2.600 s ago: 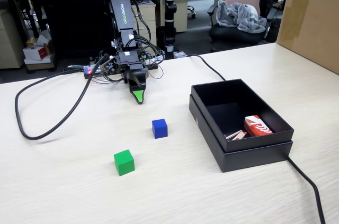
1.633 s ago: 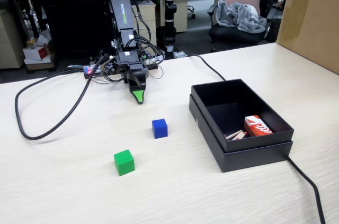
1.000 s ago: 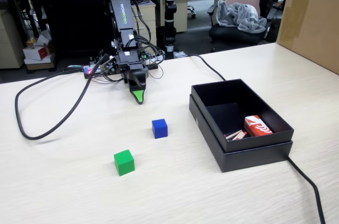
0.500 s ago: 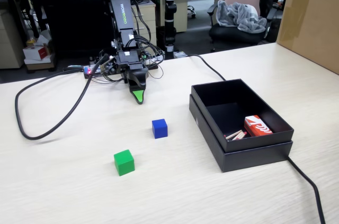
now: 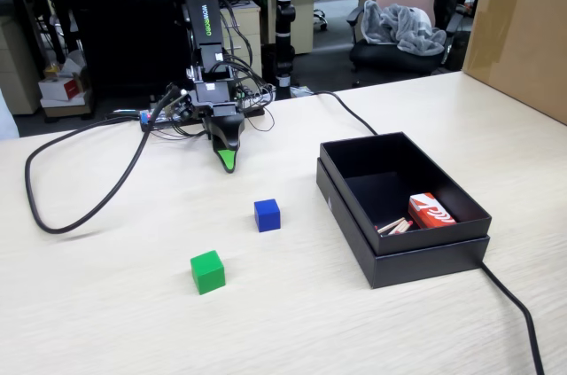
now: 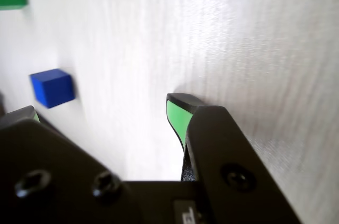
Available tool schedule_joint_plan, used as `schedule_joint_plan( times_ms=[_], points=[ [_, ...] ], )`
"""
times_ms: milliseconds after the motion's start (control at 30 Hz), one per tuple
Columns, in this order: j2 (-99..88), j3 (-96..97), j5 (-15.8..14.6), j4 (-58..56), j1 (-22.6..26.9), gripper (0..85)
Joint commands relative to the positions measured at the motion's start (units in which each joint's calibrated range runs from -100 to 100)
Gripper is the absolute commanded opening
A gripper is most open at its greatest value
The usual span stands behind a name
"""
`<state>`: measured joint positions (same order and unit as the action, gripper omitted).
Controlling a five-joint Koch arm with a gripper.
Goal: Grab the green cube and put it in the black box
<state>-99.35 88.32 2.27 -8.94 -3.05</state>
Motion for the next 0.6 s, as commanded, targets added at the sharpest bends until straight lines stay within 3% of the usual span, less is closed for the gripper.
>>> schedule_joint_plan(
  times_ms=[0, 167, 333, 567],
  points=[
    [0.0, -7.6, 0.0, -14.1, -0.4, 47.5],
    [1.5, -20.0, 0.0, -24.2, -0.4, 47.5],
    [11.2, -38.2, -2.0, -35.3, -0.7, 47.3],
    [35.5, -64.3, -2.0, -46.5, -1.3, 47.6]
  ],
)
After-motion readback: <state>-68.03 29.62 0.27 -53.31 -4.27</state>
